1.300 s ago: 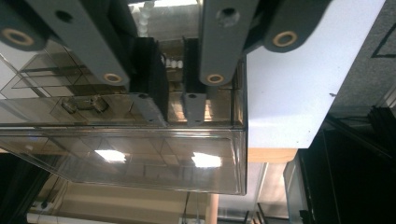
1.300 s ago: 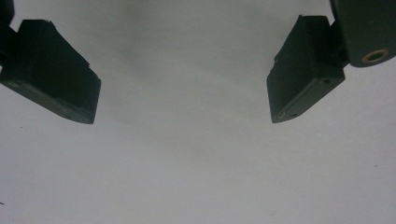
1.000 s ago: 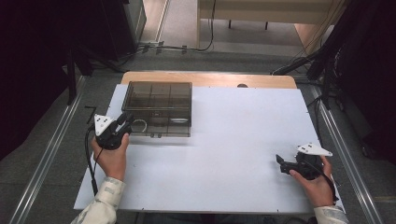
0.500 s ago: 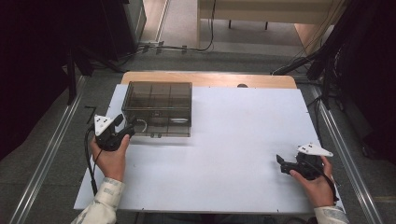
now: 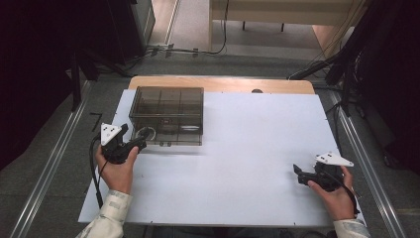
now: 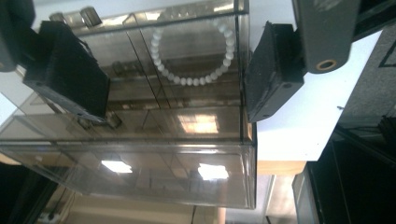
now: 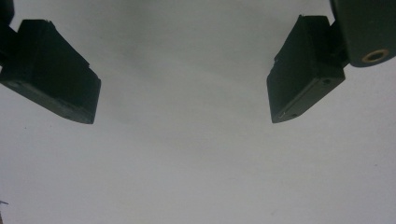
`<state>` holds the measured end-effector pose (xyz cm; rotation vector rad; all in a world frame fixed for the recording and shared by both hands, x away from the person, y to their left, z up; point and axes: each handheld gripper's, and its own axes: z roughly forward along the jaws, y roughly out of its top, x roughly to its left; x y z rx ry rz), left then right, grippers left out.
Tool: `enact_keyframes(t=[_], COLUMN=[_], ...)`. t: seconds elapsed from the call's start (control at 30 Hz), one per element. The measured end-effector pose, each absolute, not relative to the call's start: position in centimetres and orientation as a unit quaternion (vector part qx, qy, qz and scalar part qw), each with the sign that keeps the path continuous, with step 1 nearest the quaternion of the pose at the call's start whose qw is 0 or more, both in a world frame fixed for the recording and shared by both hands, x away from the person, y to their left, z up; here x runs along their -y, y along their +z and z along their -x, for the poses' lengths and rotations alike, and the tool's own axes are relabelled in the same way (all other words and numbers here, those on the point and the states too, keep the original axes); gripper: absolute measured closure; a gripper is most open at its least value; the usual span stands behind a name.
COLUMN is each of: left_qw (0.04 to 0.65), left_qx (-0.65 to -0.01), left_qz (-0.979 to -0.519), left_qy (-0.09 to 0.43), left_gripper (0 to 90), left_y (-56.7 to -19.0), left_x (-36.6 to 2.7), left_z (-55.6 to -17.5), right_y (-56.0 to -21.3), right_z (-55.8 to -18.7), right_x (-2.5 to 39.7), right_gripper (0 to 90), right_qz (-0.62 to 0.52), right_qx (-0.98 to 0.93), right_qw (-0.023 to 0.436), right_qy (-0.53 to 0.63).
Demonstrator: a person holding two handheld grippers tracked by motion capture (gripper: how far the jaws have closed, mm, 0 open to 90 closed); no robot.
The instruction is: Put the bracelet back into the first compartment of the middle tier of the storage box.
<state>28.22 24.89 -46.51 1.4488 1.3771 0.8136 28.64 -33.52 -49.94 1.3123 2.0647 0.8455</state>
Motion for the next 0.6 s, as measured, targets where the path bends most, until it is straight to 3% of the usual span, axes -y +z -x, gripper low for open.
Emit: enact_keyframes(t=[0.6], left_qw=[0.486], left_qx=[-0.55], left_qz=[-0.6], left_qy=[0.319], left_gripper=[15.6], left_y=[-47.0], left_x=[-24.7], left_z=[-26.1], right_y=[-49.9], right_z=[-28.5], right_x=[33.6], right_gripper=[8.4], right_qz=[-0.489], right_qx=[-0.766], right_qw=[0.273], right_qy=[0.316])
